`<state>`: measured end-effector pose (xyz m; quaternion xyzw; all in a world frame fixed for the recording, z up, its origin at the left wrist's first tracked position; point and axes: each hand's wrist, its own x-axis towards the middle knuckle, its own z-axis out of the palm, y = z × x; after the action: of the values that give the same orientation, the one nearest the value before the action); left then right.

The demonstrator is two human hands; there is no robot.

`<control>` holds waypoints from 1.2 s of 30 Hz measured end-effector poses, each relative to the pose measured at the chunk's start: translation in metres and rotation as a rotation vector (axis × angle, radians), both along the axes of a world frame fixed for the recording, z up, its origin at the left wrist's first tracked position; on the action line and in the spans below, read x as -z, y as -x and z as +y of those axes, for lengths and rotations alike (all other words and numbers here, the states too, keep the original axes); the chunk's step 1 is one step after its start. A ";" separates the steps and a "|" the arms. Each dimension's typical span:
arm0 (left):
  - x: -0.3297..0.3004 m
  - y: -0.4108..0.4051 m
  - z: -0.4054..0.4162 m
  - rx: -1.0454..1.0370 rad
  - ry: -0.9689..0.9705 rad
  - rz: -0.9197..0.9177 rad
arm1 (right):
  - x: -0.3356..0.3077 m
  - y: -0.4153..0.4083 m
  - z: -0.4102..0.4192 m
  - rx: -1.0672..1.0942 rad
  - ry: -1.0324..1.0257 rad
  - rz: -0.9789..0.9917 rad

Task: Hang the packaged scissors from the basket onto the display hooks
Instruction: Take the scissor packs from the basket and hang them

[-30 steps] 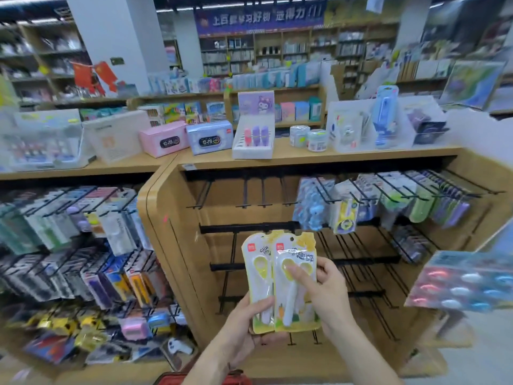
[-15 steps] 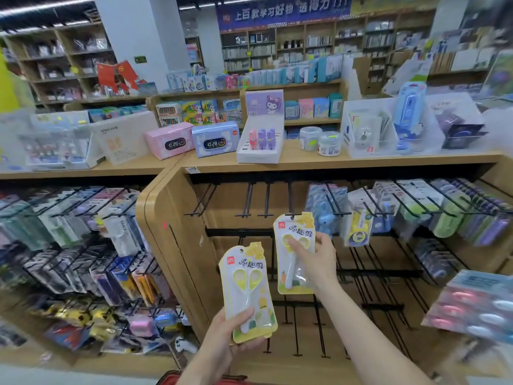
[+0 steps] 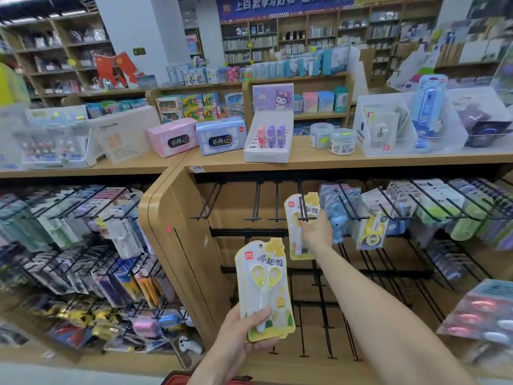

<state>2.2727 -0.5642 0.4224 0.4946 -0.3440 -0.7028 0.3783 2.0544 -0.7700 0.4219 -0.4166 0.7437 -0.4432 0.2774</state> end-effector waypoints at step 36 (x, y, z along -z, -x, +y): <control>0.007 0.006 -0.016 0.008 -0.075 -0.003 | -0.008 -0.001 0.115 -0.035 0.278 -0.596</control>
<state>2.2671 -0.5803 0.4156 0.5079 -0.3201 -0.7160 0.3563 2.0550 -0.6555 0.4296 -0.3153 0.5548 -0.6381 0.4309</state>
